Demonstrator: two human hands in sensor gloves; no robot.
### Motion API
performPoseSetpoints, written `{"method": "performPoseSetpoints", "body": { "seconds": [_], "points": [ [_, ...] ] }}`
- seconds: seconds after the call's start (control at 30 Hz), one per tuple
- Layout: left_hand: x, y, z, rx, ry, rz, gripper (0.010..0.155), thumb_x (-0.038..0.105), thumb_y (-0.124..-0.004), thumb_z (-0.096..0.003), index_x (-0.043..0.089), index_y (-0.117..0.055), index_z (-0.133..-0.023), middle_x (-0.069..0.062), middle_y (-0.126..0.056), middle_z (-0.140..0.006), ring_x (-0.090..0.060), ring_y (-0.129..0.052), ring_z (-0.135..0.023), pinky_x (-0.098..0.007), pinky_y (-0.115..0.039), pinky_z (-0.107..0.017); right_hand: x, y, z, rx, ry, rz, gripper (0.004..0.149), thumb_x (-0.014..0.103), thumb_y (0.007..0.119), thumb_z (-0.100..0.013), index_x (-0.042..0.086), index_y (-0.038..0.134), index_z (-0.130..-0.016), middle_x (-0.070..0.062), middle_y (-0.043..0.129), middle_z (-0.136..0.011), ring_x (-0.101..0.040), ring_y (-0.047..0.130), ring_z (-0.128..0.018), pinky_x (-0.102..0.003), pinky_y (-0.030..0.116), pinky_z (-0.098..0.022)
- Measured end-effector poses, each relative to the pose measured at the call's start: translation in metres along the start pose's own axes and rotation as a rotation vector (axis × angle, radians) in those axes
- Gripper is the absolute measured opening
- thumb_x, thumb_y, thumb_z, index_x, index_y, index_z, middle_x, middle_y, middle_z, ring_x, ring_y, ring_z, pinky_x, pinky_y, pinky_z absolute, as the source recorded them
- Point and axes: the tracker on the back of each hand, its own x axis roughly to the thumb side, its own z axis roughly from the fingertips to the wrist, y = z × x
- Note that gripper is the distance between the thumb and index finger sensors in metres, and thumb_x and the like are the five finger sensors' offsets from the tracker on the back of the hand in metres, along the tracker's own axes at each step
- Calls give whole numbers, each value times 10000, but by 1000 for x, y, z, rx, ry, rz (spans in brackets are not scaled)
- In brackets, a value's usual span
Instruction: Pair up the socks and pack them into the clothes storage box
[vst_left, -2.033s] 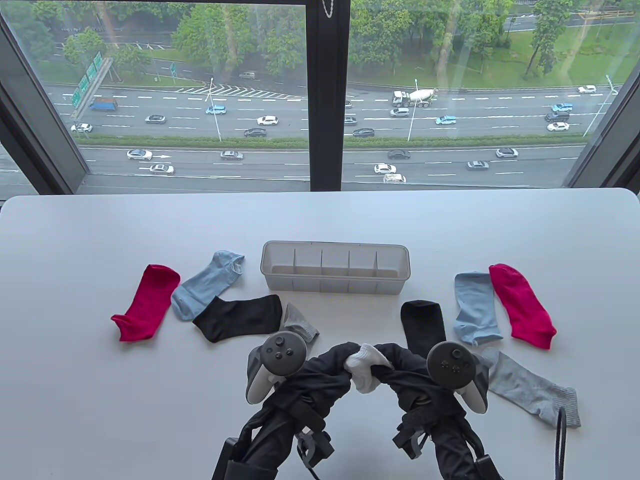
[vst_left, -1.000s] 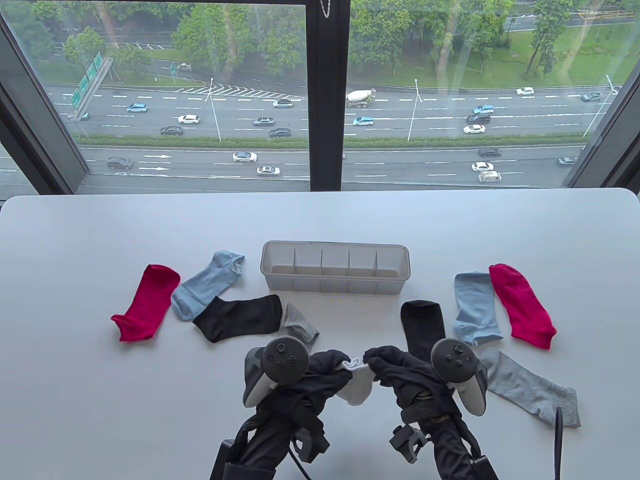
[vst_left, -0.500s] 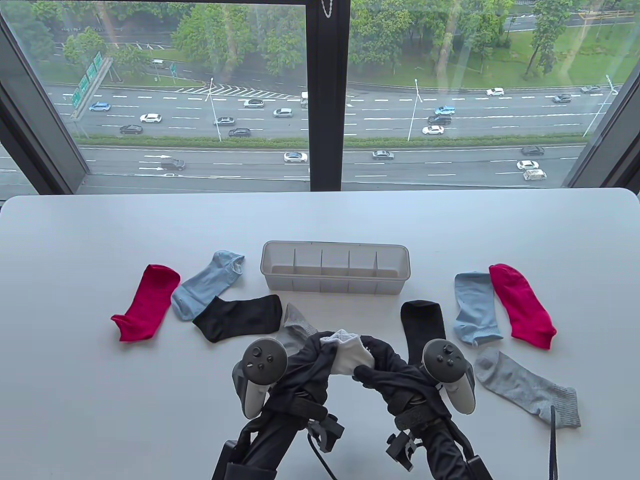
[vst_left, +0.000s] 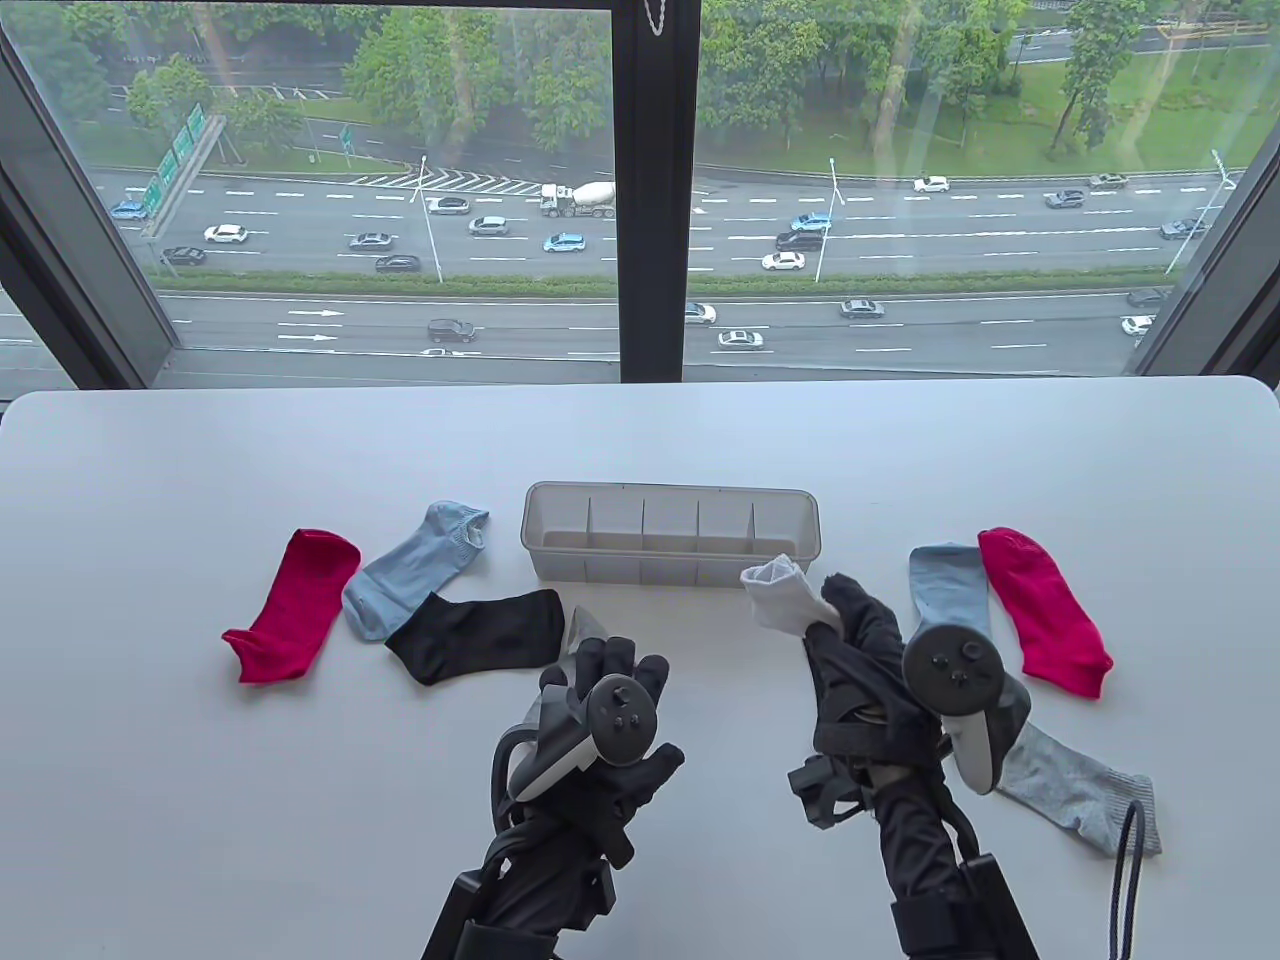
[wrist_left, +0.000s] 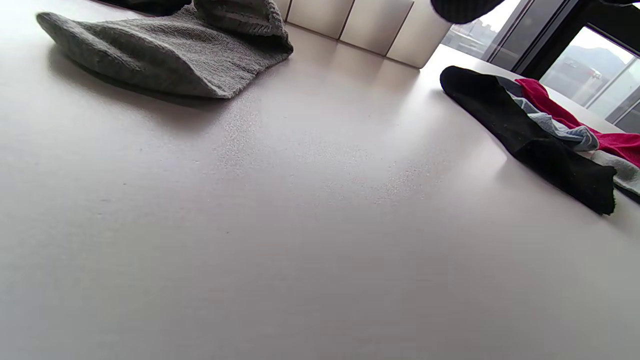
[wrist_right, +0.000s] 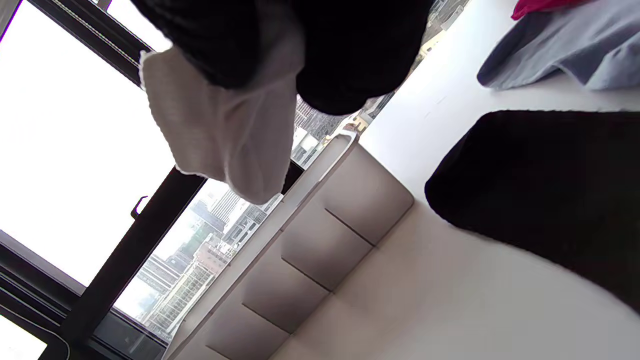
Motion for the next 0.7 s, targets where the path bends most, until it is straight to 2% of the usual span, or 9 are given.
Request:
{"method": "performPoseSetpoints", "body": {
  "seconds": [0.07,0.13,0.23,0.43,0.53,0.6,0.67,0.7],
  "points": [
    [1,1,0,22,-27,16,746,479,-586,-539,351,-50,-1042,64,148,-1099,-202,213,-1048,-570,100,-723,15,-7,-20,-84,39,175,589,347,783,-568,161,524,-1063,-171,742,-1001,-200,918,-782,-354,829,-633],
    [3,3,-1,18,-35,20,739,475,-581,-542,350,-53,-1043,62,148,-1100,-204,213,-1047,-571,100,-722,27,-9,-43,-143,38,274,586,381,805,-541,157,570,-1029,-162,815,-935,-163,967,-713,-333,864,-585],
    [5,4,-2,15,-43,29,734,471,-577,-543,348,-55,-1044,58,147,-1101,-207,211,-1048,-571,98,-723,38,0,-71,-133,89,354,574,425,803,-538,177,601,-1014,-130,851,-902,-134,979,-672,-320,871,-559],
    [3,6,-7,0,-45,69,724,460,-569,-547,342,-67,-1056,43,131,-1111,-223,194,-1056,-579,90,-723,30,38,-106,-86,151,566,555,483,771,-550,234,617,-1021,-63,828,-936,-139,914,-747,-337,805,-637],
    [2,5,-8,-10,-56,84,720,459,-565,-549,345,-65,-1053,41,131,-1111,-227,193,-1055,-582,87,-722,18,56,-114,-38,173,550,538,489,731,-569,252,623,-1040,-78,731,-1023,-230,786,-873,-406,703,-714],
    [0,5,-8,-16,-50,89,719,459,-564,-550,344,-62,-1052,45,135,-1109,-223,197,-1054,-581,90,-722,11,63,-118,81,183,561,501,485,613,-597,258,645,-1043,-132,600,-1131,-338,626,-991,-484,607,-755],
    [-1,5,-8,-13,-45,94,720,458,-564,-549,343,-60,-1050,49,139,-1106,-218,200,-1052,-580,92,-721,9,62,-117,124,157,535,529,461,590,-605,246,560,-1088,-164,460,-1189,-371,493,-1056,-527,519,-784],
    [-1,5,-8,-12,-43,96,720,458,-564,-549,344,-59,-1049,51,140,-1105,-218,201,-1052,-579,92,-721,9,60,-115,104,137,525,544,450,596,-600,261,517,-1105,-169,422,-1202,-385,449,-1071,-531,497,-791]
  ]
}}
